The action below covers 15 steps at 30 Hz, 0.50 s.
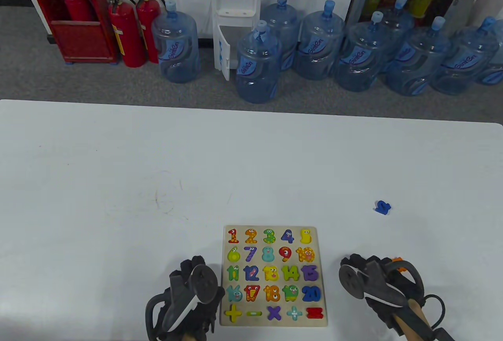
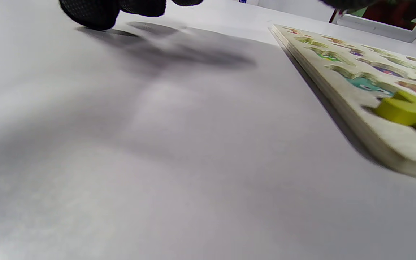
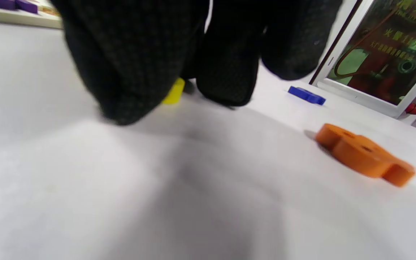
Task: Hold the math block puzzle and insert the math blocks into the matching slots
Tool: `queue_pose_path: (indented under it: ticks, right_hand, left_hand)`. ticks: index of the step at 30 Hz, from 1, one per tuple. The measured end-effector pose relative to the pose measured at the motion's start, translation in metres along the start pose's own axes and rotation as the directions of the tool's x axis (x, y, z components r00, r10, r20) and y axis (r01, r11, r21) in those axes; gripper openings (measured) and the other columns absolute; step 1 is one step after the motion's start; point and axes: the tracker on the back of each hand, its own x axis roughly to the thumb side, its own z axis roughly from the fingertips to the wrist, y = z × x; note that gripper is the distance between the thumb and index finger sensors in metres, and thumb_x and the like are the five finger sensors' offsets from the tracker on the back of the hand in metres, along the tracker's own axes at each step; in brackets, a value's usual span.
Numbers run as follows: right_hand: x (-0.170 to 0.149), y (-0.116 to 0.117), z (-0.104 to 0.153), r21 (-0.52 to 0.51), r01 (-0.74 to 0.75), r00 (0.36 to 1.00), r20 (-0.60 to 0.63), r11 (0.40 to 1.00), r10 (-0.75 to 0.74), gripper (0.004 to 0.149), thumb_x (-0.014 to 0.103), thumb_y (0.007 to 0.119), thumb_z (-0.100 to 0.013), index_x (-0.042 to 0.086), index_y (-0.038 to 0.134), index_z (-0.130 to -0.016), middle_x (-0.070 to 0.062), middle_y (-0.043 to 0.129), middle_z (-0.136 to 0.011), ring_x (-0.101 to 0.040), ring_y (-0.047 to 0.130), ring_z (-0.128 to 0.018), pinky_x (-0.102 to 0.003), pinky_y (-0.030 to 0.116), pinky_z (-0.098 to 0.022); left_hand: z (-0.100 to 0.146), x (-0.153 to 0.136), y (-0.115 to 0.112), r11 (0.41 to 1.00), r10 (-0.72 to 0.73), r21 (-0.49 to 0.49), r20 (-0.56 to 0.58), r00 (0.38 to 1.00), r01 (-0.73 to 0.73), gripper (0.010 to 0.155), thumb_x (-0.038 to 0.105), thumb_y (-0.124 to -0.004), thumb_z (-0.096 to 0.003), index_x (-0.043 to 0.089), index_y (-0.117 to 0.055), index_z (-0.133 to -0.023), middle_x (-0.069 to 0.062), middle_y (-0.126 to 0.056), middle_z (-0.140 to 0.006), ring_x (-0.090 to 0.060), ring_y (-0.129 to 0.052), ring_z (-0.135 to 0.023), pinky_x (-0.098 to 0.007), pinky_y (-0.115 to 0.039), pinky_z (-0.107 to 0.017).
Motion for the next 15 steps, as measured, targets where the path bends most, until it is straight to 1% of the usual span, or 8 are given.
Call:
queue_pose_path:
  ticks: [5,9,15]
  right_hand:
    - [0.0010,-0.0007,-0.0003,-0.027,-0.007,1.000,-0.003,1.000,0.007,0.065,0.031,0.089,-0.020,0.034,0.075,-0.083,0.006,0.080,-0.088,-0.014,0.096,-0.063,-0.038,0.080,-0.054]
    - [0.0044,-0.0015,0.0011,-0.036,-0.025,1.000,-0.009,0.999,0.025,0.066,0.034,0.087,-0.021,0.027,0.076,-0.085,-0.001,0.083,-0.085,-0.014,0.099,-0.058,-0.038,0.081,-0.052]
    - [0.0062,-0.0015,-0.0006,-0.023,-0.022,1.000,0.011,0.999,0.022,0.066,0.036,0.086,-0.022,0.024,0.076,-0.086,-0.003,0.083,-0.084,-0.015,0.098,-0.058,-0.039,0.081,-0.052]
  left_hand:
    - [0.0001,-0.0002,0.0000,1.000,0.004,0.003,0.001,1.000,-0.004,0.084,0.057,-0.060,-0.0422,0.022,-0.023,-0.109,-0.011,-0.028,-0.114,-0.045,-0.042,-0.108,-0.062,-0.058,-0.074]
    - [0.0003,-0.0001,-0.0001,1.000,0.001,0.002,-0.002,1.000,-0.001,0.084,0.057,-0.060,-0.0423,0.022,-0.023,-0.109,-0.011,-0.028,-0.114,-0.046,-0.042,-0.108,-0.062,-0.058,-0.074]
    - [0.0000,-0.0010,0.0000,1.000,-0.001,0.003,-0.012,1.000,0.001,0.084,0.057,-0.060,-0.0423,0.022,-0.023,-0.109,-0.011,-0.028,-0.114,-0.046,-0.042,-0.108,-0.062,-0.058,-0.074]
